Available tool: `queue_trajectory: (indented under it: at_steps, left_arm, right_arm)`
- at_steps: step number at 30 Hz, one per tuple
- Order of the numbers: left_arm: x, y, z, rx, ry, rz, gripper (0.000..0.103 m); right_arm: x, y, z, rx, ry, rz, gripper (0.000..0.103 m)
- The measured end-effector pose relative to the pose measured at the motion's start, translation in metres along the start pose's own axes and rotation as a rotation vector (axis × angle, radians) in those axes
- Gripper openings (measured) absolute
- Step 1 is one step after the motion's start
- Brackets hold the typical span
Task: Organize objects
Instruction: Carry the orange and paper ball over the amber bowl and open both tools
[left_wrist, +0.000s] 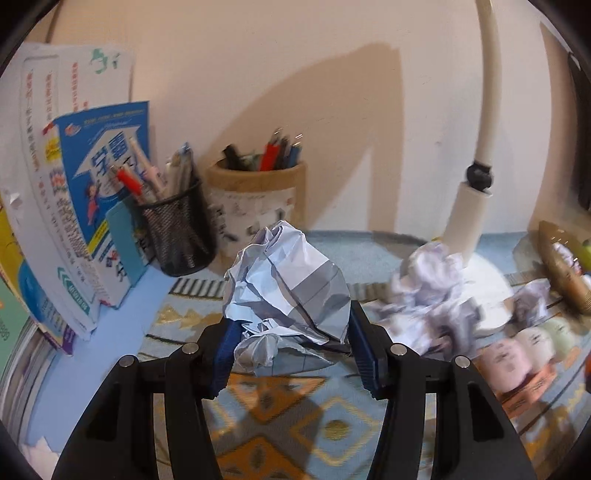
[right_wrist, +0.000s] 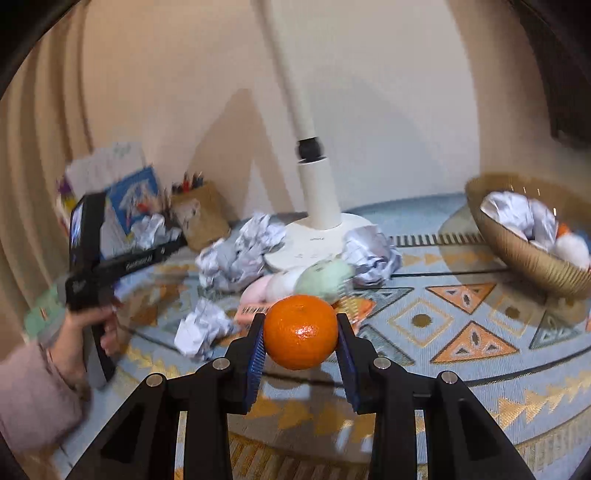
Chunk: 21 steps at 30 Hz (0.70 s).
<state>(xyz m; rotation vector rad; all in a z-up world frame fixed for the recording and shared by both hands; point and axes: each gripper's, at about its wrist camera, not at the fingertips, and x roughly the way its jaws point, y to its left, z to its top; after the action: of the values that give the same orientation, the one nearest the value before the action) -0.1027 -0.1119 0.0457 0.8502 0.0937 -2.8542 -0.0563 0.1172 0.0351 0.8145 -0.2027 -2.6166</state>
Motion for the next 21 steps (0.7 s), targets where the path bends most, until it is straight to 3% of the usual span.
queue_trajectory:
  at_steps: [3,7,14,21]
  left_arm:
    - [-0.012,-0.032,0.025,0.026,-0.043,-0.055,0.052]
    - [-0.02,-0.103,0.06,0.109,-0.082,-0.154,0.052]
    - [-0.008,-0.24,0.092,0.142,-0.014,-0.388,0.052]
    - [0.004,-0.363,0.082,0.281,0.064,-0.56,0.052]
  right_arm:
    - [-0.011,-0.03,0.032,0.054,-0.024,-0.006,0.035]
    - [-0.033,-0.074,0.082,0.076,-0.073,-0.072,0.035]
    - [-0.055,-0.17,0.139,0.188,-0.084,-0.204,0.035]
    - [-0.062,-0.245,0.154,0.276,-0.059,-0.312,0.035]
